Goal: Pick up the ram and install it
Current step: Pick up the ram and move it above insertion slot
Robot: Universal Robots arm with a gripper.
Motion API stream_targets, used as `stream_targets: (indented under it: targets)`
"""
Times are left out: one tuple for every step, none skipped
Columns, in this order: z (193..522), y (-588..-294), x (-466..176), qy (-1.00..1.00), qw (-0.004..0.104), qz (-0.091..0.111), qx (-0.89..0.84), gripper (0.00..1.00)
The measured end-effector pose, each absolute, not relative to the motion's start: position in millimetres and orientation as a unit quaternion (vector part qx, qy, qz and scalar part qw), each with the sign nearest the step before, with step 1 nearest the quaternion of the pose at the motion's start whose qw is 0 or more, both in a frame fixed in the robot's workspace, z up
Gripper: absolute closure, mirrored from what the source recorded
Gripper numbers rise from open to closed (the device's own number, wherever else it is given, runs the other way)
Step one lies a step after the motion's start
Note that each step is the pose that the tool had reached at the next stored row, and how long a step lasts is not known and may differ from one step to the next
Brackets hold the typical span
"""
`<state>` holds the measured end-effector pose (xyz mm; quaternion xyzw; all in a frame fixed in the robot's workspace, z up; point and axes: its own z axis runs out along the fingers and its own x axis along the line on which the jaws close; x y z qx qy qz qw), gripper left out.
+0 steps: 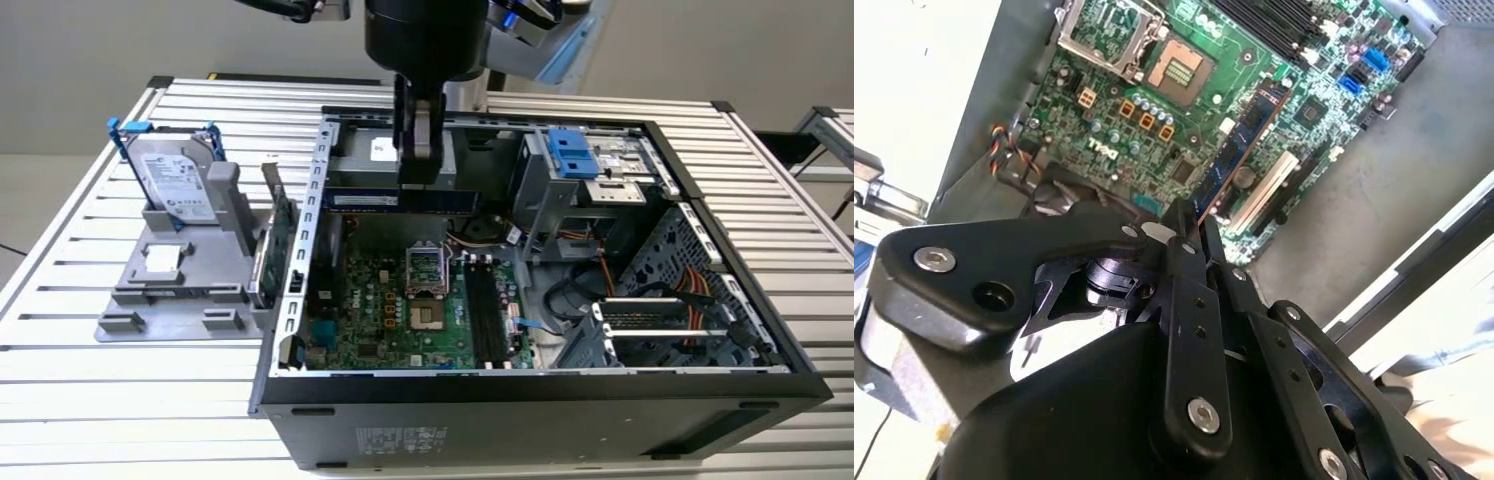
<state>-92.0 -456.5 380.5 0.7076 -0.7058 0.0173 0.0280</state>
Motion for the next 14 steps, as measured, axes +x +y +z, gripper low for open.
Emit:
stream_targets:
  targets:
    - [380.5, -456.5, -91.1, -0.706, 0.028, 0.017, 0.708, 1.00]
    - [380.5, -456.5, -90.2, -0.706, 0.028, 0.017, 0.708, 1.00]
    - [380.5, -456.5, -89.4, -0.706, 0.028, 0.017, 0.708, 1.00]
    - [380.5, -456.5, -88.6, -0.706, 0.028, 0.017, 0.708, 1.00]
    - [380.5, -456.5, -87.8, -0.706, 0.028, 0.017, 0.708, 1.00]
    - [380.5, -456.5, -87.0, -0.706, 0.028, 0.017, 0.708, 1.00]
    - [380.5, -456.5, -86.1, -0.706, 0.028, 0.017, 0.708, 1.00]
    - [380.5, -456.5, -85.3, -0.706, 0.028, 0.017, 0.708, 1.00]
    - [380.5, -456.5, -84.5, -0.706, 0.028, 0.017, 0.708, 1.00]
    - [380.5, -456.5, -83.7, -0.706, 0.028, 0.017, 0.708, 1.00]
    - [380.5, -456.5, -82.9, -0.706, 0.028, 0.017, 0.708, 1.00]
    - [380.5, -456.5, -82.1, -0.706, 0.028, 0.017, 0.708, 1.00]
    - [380.5, -456.5, -81.4, -0.706, 0.028, 0.017, 0.708, 1.00]
    - [380.5, -456.5, -80.6, -0.706, 0.028, 0.017, 0.708, 1.00]
